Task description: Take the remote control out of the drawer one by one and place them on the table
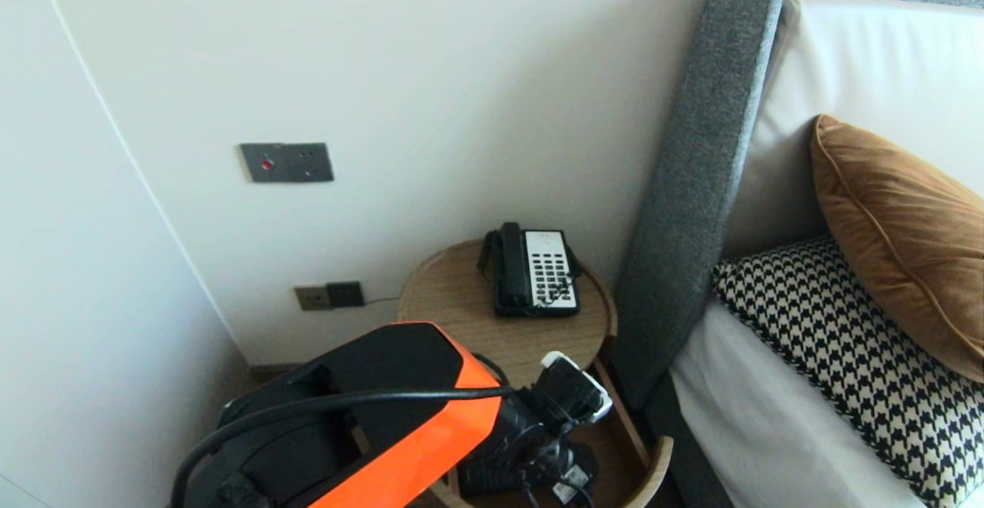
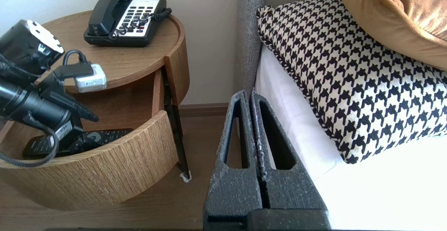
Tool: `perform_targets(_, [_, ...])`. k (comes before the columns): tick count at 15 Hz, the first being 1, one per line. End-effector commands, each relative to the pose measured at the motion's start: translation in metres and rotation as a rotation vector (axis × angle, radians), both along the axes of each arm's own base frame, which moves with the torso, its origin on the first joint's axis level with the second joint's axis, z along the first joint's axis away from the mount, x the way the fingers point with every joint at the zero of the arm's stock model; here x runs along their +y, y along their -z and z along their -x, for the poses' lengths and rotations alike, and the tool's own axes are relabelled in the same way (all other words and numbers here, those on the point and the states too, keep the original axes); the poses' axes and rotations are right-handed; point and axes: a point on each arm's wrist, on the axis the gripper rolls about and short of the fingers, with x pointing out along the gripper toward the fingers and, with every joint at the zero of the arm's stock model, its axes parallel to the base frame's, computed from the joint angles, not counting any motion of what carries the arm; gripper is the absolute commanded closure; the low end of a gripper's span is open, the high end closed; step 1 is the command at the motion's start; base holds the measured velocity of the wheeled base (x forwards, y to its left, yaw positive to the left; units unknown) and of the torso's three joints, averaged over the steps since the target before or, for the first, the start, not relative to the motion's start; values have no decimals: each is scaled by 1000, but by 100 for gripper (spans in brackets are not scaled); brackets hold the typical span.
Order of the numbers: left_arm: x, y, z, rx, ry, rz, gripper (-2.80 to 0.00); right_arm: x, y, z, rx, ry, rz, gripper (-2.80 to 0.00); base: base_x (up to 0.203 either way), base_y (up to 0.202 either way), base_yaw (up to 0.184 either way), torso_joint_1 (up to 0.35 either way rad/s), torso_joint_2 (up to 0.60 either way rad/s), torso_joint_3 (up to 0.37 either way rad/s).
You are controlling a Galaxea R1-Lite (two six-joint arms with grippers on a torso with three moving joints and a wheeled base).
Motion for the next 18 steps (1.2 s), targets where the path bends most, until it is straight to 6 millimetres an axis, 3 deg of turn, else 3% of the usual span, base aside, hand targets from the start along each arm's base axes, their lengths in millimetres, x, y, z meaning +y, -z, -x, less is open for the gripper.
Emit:
perform_targets(1, [-1, 1, 1, -3, 1, -4, -280, 0, 0, 0, -3, 0, 0, 0, 0, 0, 0, 0, 0, 0])
perform_targets(18, [2, 3, 7, -33, 27, -133, -280, 0, 0, 0, -4, 0, 0, 0, 0, 0, 0, 0, 0, 0])
